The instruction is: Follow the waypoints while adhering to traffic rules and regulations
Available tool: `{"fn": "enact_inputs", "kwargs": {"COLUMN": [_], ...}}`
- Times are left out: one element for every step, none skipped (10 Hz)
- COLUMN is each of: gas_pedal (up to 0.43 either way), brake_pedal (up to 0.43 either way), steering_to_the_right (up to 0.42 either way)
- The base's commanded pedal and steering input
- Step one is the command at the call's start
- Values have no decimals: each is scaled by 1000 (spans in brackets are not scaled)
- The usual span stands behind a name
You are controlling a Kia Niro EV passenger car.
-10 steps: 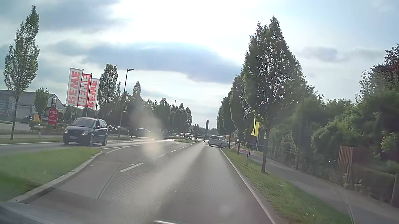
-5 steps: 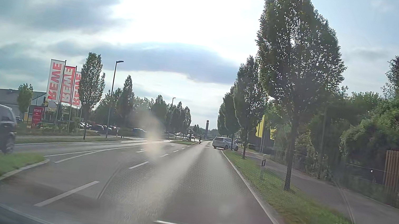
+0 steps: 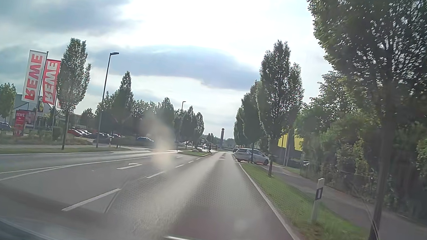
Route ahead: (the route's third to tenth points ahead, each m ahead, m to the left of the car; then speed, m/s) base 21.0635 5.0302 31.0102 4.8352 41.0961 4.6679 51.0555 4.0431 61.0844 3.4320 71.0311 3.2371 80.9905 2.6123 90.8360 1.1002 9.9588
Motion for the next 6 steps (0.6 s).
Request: {"fn": "enact_inputs", "kwargs": {"gas_pedal": [157, 157, 157, 157, 157, 157], "brake_pedal": [0, 0, 0, 0, 0, 0], "steering_to_the_right": [-2, -2, -2, -2, -2, -2]}}
